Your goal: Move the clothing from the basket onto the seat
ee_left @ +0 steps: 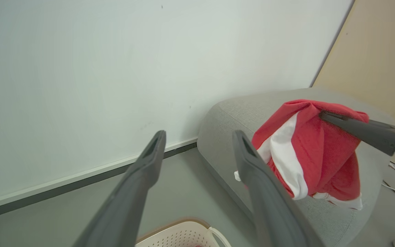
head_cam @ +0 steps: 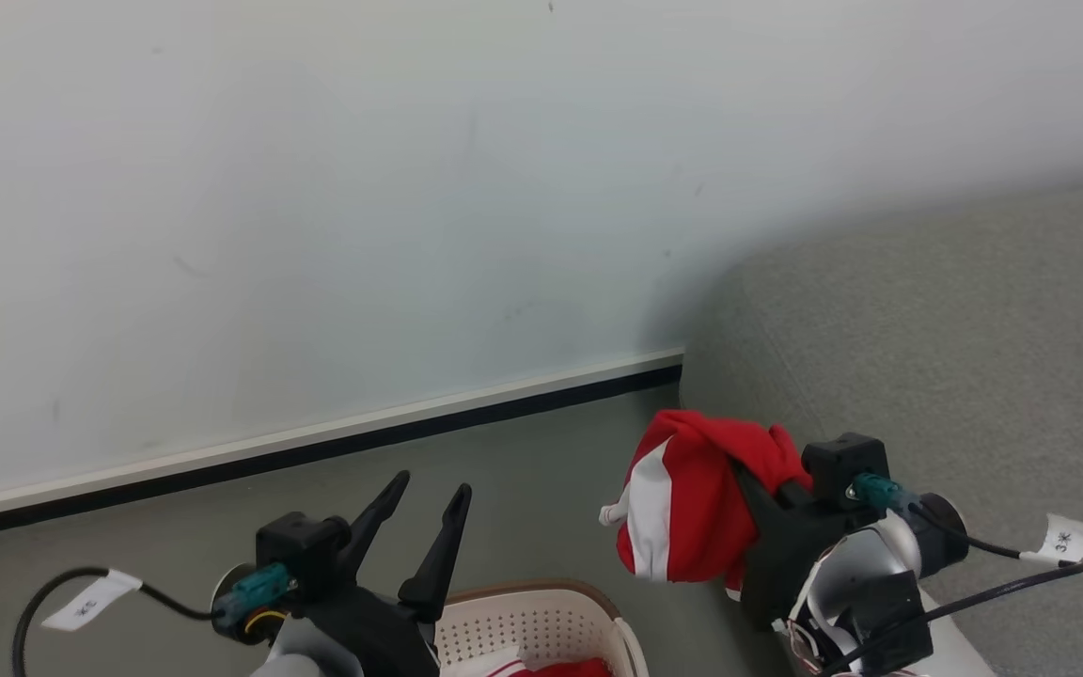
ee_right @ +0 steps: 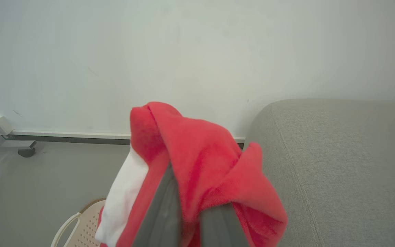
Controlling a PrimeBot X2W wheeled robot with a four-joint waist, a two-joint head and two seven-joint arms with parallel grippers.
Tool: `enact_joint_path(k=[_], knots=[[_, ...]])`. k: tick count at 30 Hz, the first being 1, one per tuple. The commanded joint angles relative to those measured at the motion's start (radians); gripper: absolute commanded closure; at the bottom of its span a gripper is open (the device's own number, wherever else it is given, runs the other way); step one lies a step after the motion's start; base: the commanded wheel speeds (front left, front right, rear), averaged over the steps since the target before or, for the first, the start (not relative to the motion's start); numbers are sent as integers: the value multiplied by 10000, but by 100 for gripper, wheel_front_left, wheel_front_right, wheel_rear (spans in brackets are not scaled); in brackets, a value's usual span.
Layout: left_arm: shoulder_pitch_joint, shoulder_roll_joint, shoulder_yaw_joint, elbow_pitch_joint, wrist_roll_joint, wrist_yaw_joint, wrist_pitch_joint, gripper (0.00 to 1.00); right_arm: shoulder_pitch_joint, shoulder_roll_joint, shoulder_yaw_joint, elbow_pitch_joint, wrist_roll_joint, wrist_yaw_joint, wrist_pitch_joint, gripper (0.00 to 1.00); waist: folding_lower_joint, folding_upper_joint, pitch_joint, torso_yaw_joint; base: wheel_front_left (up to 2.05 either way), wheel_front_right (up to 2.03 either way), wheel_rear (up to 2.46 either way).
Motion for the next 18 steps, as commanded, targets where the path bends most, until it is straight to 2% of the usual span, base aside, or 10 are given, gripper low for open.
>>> enact_joint_path(k=[1,9,14,18], knots=[[321,142,192,-251,311,81,-46,0,-12,-183,1,-194,-106,-3,117,100,-1,0,403,-648,0,0,0],[2065,555,1442,-2051,1467,351,-48,0,-765,-1200,-307,-1105,-2,-3,731,100,-1,0,1131,-1790,0,0,0],[2960,705,1933,-3220,2087,561,-38,0,-1692,-1512,-886,-1071,508,-3,789,100,-1,0,1853,-2245,0,0,0],[3138,991,2033,-3970,2506,567,-39,0,-2761,-1816,-1188,-763,746,-3,782,100,-1,0,2772,-2475,0,0,0]])
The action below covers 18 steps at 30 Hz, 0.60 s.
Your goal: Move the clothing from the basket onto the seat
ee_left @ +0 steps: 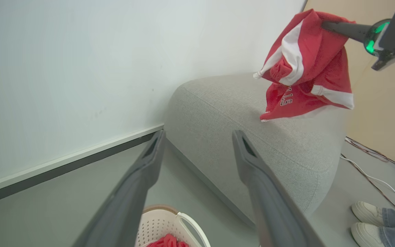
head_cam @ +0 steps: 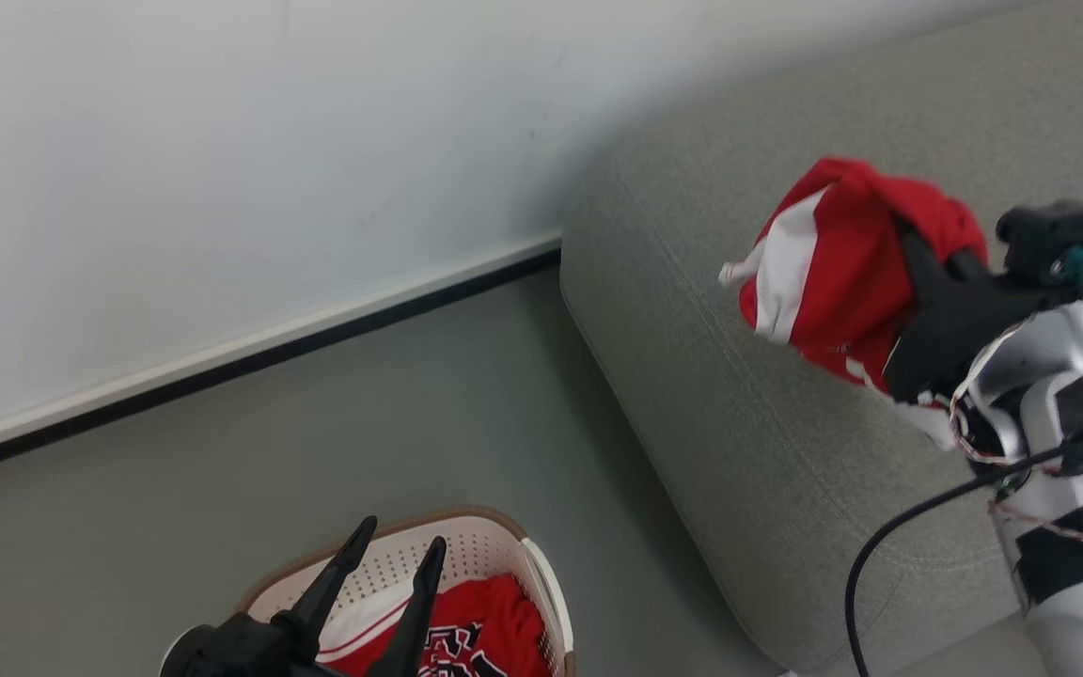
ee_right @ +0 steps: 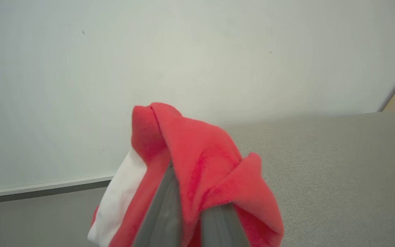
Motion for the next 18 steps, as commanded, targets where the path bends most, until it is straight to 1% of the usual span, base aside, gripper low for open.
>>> enact_joint_path(k=[1,5,9,12,13,18], knots=[[-2,201,-5,-241,265,14,-22,0,-506,-93,-61,129,125,-3,-63,100,-1,-1,1299,-604,0,0,0],[-471,536,-9,-941,566,-123,85,0,-1800,-392,-729,612,450,-3,-227,100,-1,-1,2513,-566,0,0,0],[-983,896,-120,-1579,991,-299,336,0,-3048,-662,-1252,1152,505,-1,-335,100,-1,-1,3712,-407,0,0,0],[-1276,1174,-178,-2026,1286,-446,504,0,-3934,-918,-1501,1428,344,-1,-324,100,-1,-1,4522,-311,0,0,0],[-1333,1257,-189,-2201,1391,-435,567,0,-4218,-1005,-1639,1474,284,-1,-293,100,-1,-1,4793,-281,0,0,0],[-1449,1559,-280,-2978,1738,-509,641,0,-5384,-1352,-2591,1794,-58,-3,-318,100,-1,-1,5823,-76,0,0,0]])
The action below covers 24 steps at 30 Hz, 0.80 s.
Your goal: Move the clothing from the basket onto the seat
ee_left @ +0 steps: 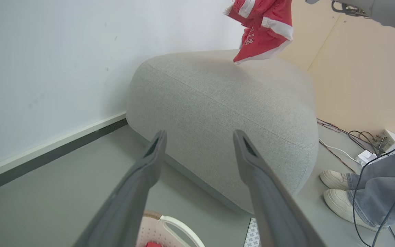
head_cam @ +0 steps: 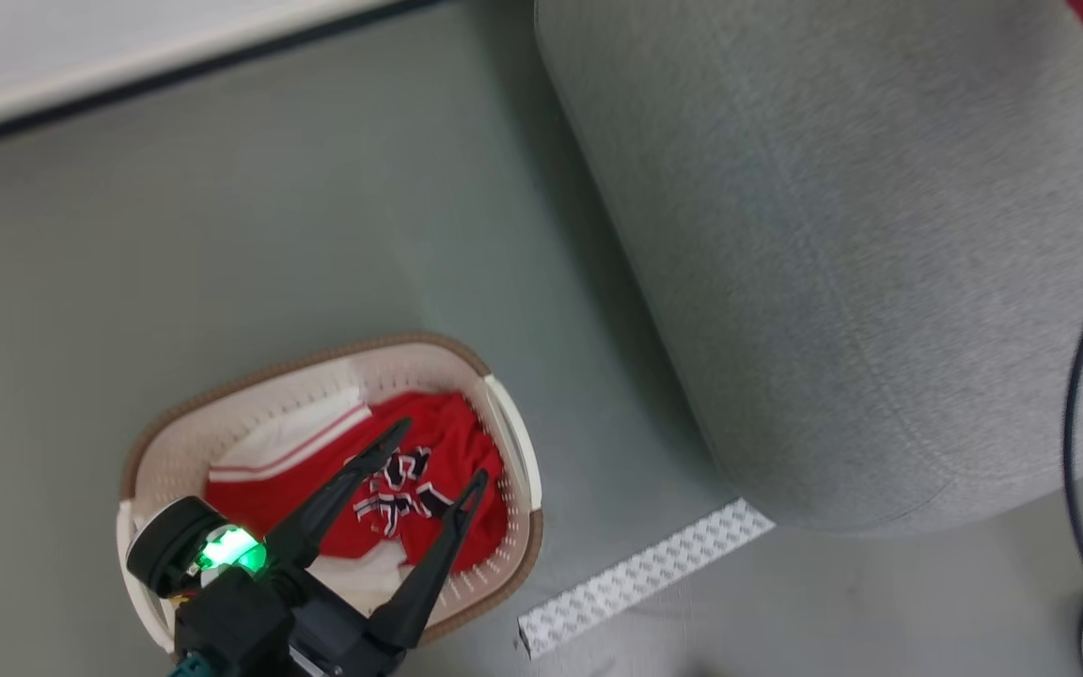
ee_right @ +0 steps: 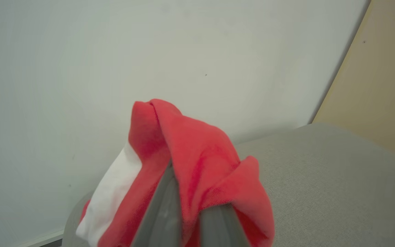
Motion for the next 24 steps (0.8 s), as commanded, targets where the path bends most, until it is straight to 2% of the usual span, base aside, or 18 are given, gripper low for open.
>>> enact_joint_path(k=[1,7,13,14,16,24], knots=[[-57,125,-34,-239,137,-67,-31,0,-307,-42,-300,116,-114,-3,-83,100,-4,-2,1847,240,0,0,0],[371,224,-202,-884,229,-45,-206,0,-846,179,-1368,573,-505,-3,-262,100,-4,-2,2413,347,0,0,0],[600,384,-320,-1161,431,10,-270,0,-440,615,-2399,1430,-964,-3,-709,100,-4,-2,2779,448,0,0,0],[571,354,-346,-1162,429,-17,-279,0,-325,696,-2583,1605,-1051,-3,-798,81,-4,-2,2777,491,0,0,0],[469,264,-406,-1100,393,-75,-312,0,-185,798,-2871,1885,-1258,-3,-948,0,-4,-2,2705,606,0,0,0],[295,-187,-447,-443,32,-294,-508,0,731,801,-3010,2137,-2115,-3,-1393,0,-4,-2,1634,928,0,0,0]])
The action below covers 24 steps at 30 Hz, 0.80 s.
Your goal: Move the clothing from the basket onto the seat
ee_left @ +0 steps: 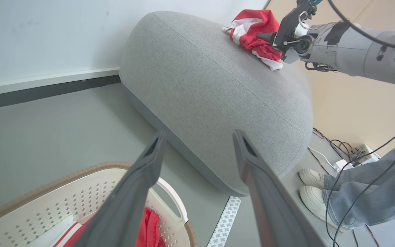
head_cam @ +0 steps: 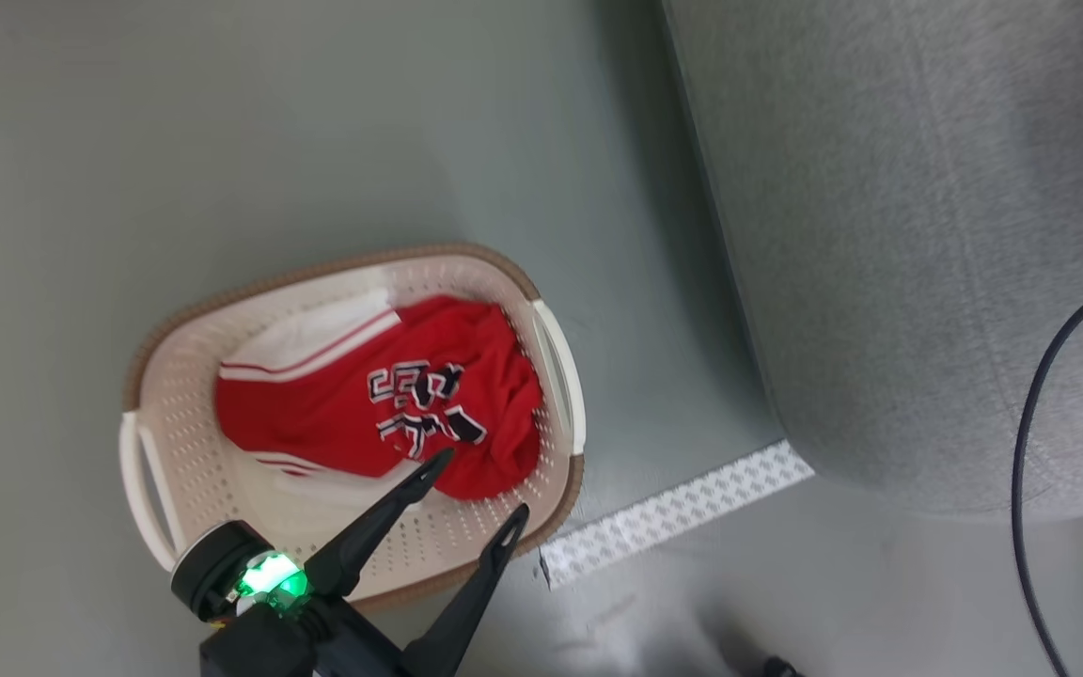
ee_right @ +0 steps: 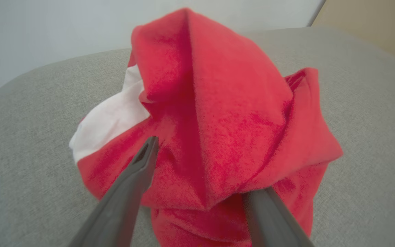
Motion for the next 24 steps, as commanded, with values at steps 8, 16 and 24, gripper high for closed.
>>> enact_joint_path(k=[8,16,24], knots=[[483,-638,59,1594,-610,41,-172,0,1762,202,197,-680,-877,-4,312,0,-1,-2,-2560,623,0,0,0],[1042,-1523,582,2991,-1013,265,-241,0,4144,666,162,-2397,-859,-4,409,0,-1,-2,-4713,1539,0,0,0],[2041,-2424,1836,3704,-1091,457,-245,0,6654,1856,-145,-4598,-1005,-4,416,0,-1,-2,-6440,2505,0,0,0]])
